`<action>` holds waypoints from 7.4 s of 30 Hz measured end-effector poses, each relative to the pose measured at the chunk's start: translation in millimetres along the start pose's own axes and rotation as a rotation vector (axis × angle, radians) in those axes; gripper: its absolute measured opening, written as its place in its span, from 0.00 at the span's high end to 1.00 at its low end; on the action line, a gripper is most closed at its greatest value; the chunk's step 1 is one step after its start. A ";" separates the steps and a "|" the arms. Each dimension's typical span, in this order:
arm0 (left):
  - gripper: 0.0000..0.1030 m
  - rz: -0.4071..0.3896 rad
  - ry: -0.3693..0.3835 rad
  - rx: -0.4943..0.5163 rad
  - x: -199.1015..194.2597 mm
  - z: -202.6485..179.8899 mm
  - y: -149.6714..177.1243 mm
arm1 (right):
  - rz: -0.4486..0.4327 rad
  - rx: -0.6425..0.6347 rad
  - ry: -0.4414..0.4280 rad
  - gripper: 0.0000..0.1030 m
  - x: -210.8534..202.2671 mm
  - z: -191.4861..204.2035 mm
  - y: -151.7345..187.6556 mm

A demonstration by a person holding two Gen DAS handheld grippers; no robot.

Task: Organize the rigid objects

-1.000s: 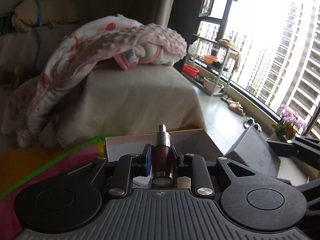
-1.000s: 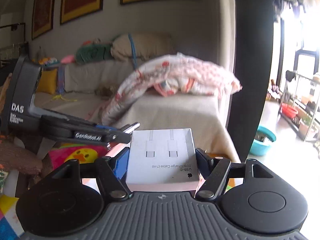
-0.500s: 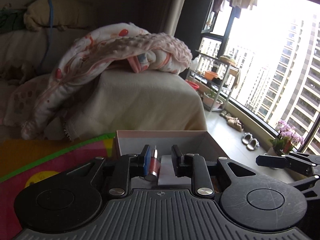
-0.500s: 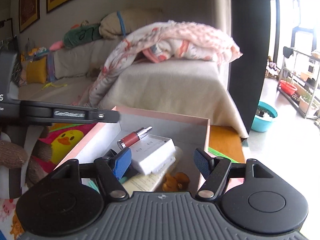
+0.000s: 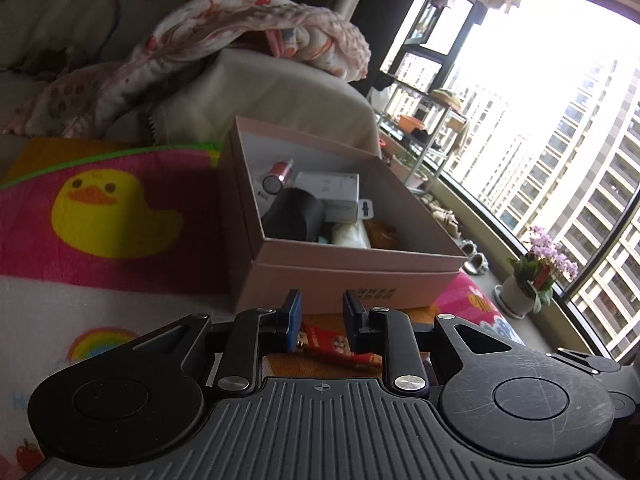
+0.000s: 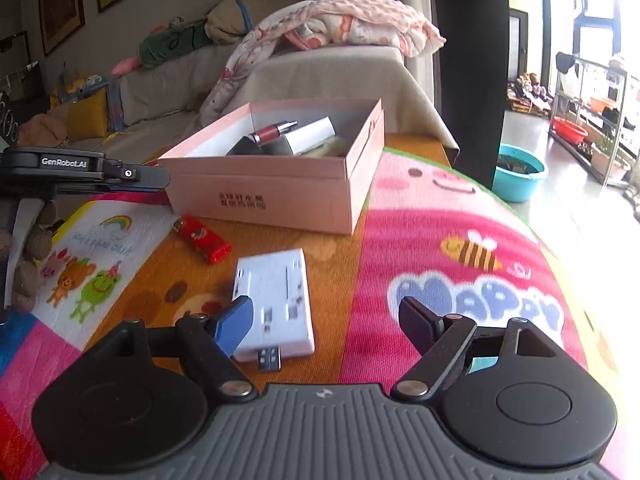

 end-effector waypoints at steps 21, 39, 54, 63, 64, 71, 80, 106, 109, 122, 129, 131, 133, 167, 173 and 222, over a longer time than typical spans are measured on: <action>0.76 0.205 0.188 0.066 -2.2 -47.7 56.2 | -0.037 0.143 0.001 0.21 -0.1 -21.1 0.8; 0.63 0.190 -0.051 0.490 25.3 -70.2 63.6 | -0.030 0.153 0.003 0.21 1.6 -22.2 3.2; 0.74 0.177 -0.068 0.368 5.0 -57.1 68.2 | -0.026 0.148 0.007 0.21 2.5 -22.2 3.6; 0.74 0.133 -0.119 0.226 -38.4 -46.9 92.7 | -0.010 0.087 0.031 0.20 2.9 -10.3 3.7; 0.74 0.111 -0.114 0.207 -40.7 -46.2 94.8 | 0.000 0.082 0.017 0.20 3.3 -4.9 4.7; 0.74 0.048 -0.061 0.148 -45.4 -40.2 97.3 | 0.059 -0.035 0.056 0.19 16.0 27.3 7.9; 0.74 0.025 -0.014 0.044 -48.6 -29.9 96.6 | 0.079 -0.139 0.068 0.26 20.6 51.7 10.5; 0.74 0.011 -0.121 0.178 -49.0 -48.3 103.6 | 0.060 -0.134 0.027 0.24 39.6 58.2 -0.7; 0.74 0.015 -0.127 0.189 -48.9 -48.6 103.8 | 0.075 -0.147 0.009 0.17 41.8 61.0 0.1; 0.73 0.034 -0.166 0.240 -45.0 -51.6 104.1 | 0.119 -0.186 -0.055 0.00 42.3 67.9 6.2; 0.72 0.032 -0.184 0.252 -44.3 -53.7 104.9 | 0.058 -0.112 0.032 0.17 36.5 52.9 0.3; 0.72 0.033 -0.184 0.248 -43.7 -53.3 104.3 | 0.053 -0.111 0.051 0.20 36.7 51.5 -0.4; 0.72 0.037 -0.183 0.240 -42.2 -52.6 102.7 | 0.053 -0.117 0.061 0.22 37.7 51.7 -1.3; 0.74 -0.133 -0.157 0.228 32.0 -20.2 -139.8 | -0.143 -0.014 0.083 0.54 41.3 18.0 -183.3; 0.74 -0.055 -0.213 0.203 75.8 14.9 -129.0 | -0.042 0.037 0.106 0.52 99.3 8.9 -170.1; 0.70 -0.017 -0.287 0.172 -16.4 -49.6 81.0 | 0.014 0.038 0.275 0.00 26.4 21.7 5.2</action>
Point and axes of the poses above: each gripper's, at about its wrist camera, not at the fingertips, and x roughly the way its jaws point, z to its left, y to its underside, the point moved 10 cm from there along x, roughly the way its jaws point
